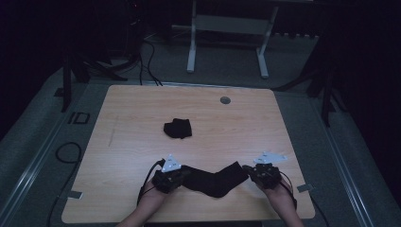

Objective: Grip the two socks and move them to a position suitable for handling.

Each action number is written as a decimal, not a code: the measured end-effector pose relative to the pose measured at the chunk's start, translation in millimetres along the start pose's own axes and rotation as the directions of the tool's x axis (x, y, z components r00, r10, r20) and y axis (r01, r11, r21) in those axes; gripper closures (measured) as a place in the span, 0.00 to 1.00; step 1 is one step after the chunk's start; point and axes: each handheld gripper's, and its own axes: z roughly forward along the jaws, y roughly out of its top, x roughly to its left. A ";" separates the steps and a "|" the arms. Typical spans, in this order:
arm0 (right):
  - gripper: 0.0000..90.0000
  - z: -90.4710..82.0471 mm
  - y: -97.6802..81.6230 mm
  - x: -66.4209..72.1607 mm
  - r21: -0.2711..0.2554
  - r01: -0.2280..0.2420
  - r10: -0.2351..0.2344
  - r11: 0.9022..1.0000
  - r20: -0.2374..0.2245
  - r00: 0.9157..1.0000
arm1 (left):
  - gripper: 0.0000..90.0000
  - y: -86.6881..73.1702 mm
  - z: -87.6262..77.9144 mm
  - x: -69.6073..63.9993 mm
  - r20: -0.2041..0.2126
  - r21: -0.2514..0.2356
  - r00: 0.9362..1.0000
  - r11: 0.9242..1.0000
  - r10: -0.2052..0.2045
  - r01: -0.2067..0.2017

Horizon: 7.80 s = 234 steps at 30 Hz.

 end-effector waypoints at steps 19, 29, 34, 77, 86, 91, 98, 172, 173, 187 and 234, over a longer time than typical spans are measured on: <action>0.99 24.4 -25.4 -6.7 0.058 -0.055 0.058 0.997 -0.059 0.997 | 1.00 -26.9 -14.6 1.3 -0.030 0.063 0.999 0.997 -0.037 0.039; 0.99 18.6 -33.5 6.9 0.046 -0.038 0.040 0.998 -0.052 0.998 | 1.00 -36.9 -23.2 -2.4 -0.005 0.055 0.999 0.997 -0.047 0.047; 0.99 20.8 -31.9 4.9 0.040 -0.035 0.037 0.999 -0.043 0.998 | 1.00 -32.8 -18.7 5.7 -0.026 0.040 0.999 0.998 -0.044 0.045; 0.48 153.9 196.9 44.0 -0.045 0.004 -0.009 0.999 -0.132 0.991 | 0.49 -45.4 -62.8 44.3 -0.082 -0.199 0.992 0.977 -0.094 0.076; 0.34 213.6 212.3 57.2 0.064 0.019 -0.021 0.998 0.019 1.000 | 0.49 -47.4 -62.8 46.4 -0.076 -0.192 0.991 0.977 -0.107 0.091; 0.31 237.9 200.3 63.9 0.125 0.024 -0.029 0.992 0.037 0.999 | 0.49 -46.0 -63.9 45.7 -0.072 -0.199 0.991 0.976 -0.109 0.093; 0.48 235.0 188.1 68.6 0.082 0.035 -0.039 0.996 0.040 0.998 | 0.49 -46.0 -65.6 47.2 -0.072 -0.208 0.989 0.972 -0.130 0.113; 0.87 -11.9 87.8 11.1 -0.301 -0.020 -0.034 0.953 -0.174 0.984 | 0.97 56.3 -35.0 33.2 0.027 -0.161 1.000 0.987 -0.009 0.014; 0.86 -14.2 87.7 8.0 -0.300 -0.022 -0.031 0.954 -0.171 0.985 | 0.97 55.8 -36.8 35.1 0.016 -0.159 1.000 0.987 -0.009 0.012; 0.89 -4.6 73.5 -19.7 -0.248 -0.059 0.030 0.967 -0.120 0.992 | 0.96 52.1 -47.0 67.3 -0.092 -0.071 0.996 0.997 -0.007 0.001; 0.99 69.8 25.5 -40.4 0.074 -0.052 0.054 0.996 -0.031 0.998 | 0.99 36.7 22.9 77.3 -0.081 0.190 0.997 0.982 0.001 0.015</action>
